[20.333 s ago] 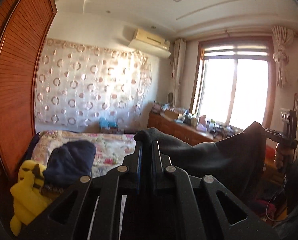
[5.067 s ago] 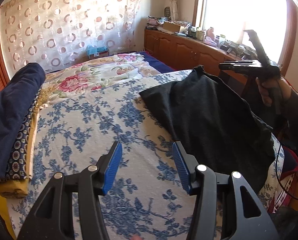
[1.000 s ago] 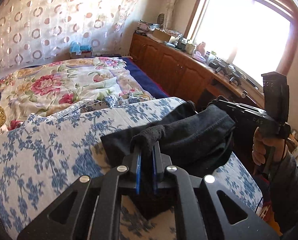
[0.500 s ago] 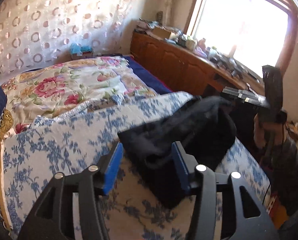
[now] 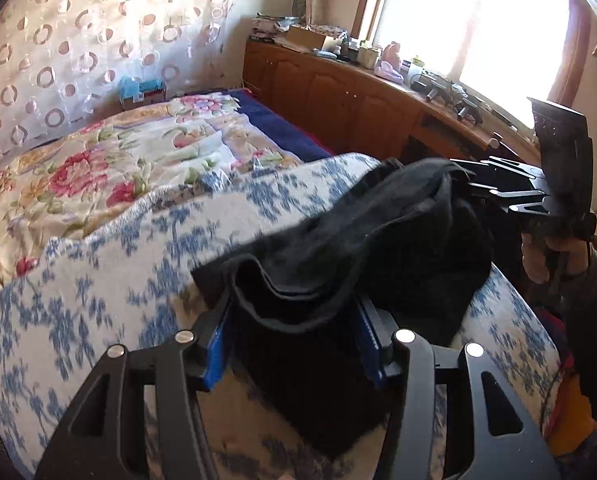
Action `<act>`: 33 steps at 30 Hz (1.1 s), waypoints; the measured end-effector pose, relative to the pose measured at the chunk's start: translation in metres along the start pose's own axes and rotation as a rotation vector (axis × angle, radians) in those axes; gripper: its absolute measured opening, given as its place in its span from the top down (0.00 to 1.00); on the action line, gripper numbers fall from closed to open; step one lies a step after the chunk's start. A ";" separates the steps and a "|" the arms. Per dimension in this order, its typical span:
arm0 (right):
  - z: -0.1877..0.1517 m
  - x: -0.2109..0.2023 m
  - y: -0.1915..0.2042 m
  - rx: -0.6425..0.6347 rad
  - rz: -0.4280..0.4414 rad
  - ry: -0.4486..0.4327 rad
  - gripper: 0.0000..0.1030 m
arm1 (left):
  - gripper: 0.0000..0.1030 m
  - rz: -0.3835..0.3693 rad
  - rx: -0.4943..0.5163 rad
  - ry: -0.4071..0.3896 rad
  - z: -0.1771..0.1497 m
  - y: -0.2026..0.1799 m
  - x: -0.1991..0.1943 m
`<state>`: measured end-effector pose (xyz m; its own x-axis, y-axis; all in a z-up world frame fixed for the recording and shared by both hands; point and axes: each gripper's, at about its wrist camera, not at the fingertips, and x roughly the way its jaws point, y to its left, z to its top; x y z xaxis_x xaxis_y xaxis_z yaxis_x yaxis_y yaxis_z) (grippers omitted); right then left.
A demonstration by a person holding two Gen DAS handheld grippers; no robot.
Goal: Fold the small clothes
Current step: 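Lift the folded black shirt with both grippers off the bed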
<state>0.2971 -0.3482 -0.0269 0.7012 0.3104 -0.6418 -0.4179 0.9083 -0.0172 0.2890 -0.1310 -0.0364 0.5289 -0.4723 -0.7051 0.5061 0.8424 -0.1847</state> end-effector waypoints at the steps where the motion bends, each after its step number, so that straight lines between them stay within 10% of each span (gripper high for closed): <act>1: 0.003 0.004 0.000 -0.005 0.005 -0.003 0.42 | 0.49 0.009 -0.006 -0.001 0.003 0.003 0.003; 4: 0.015 0.017 -0.004 -0.001 0.076 -0.022 0.96 | 0.49 0.038 -0.015 -0.006 0.010 0.012 0.013; 10: 0.027 0.040 -0.025 0.099 -0.055 0.016 0.99 | 0.49 0.221 -0.010 -0.013 0.010 0.035 0.027; 14: 0.024 0.038 -0.037 0.151 -0.081 0.017 0.98 | 0.49 0.211 -0.026 -0.008 0.004 0.041 0.022; 16: 0.021 0.029 -0.036 0.158 -0.072 0.009 0.89 | 0.49 0.199 -0.034 -0.011 0.000 0.042 0.016; 18: 0.019 0.022 -0.031 0.160 -0.064 0.004 0.45 | 0.49 0.172 -0.052 -0.012 -0.002 0.044 0.010; 20: 0.016 0.015 -0.023 0.157 -0.030 -0.006 0.33 | 0.49 0.138 -0.076 -0.011 -0.005 0.046 0.006; 33: -0.010 0.055 -0.024 0.262 0.056 0.119 0.22 | 0.49 0.040 -0.139 0.063 -0.009 0.046 0.034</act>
<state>0.3395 -0.3559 -0.0695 0.6020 0.3411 -0.7220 -0.2798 0.9369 0.2094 0.3245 -0.1059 -0.0753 0.5009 -0.4245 -0.7542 0.3842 0.8900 -0.2458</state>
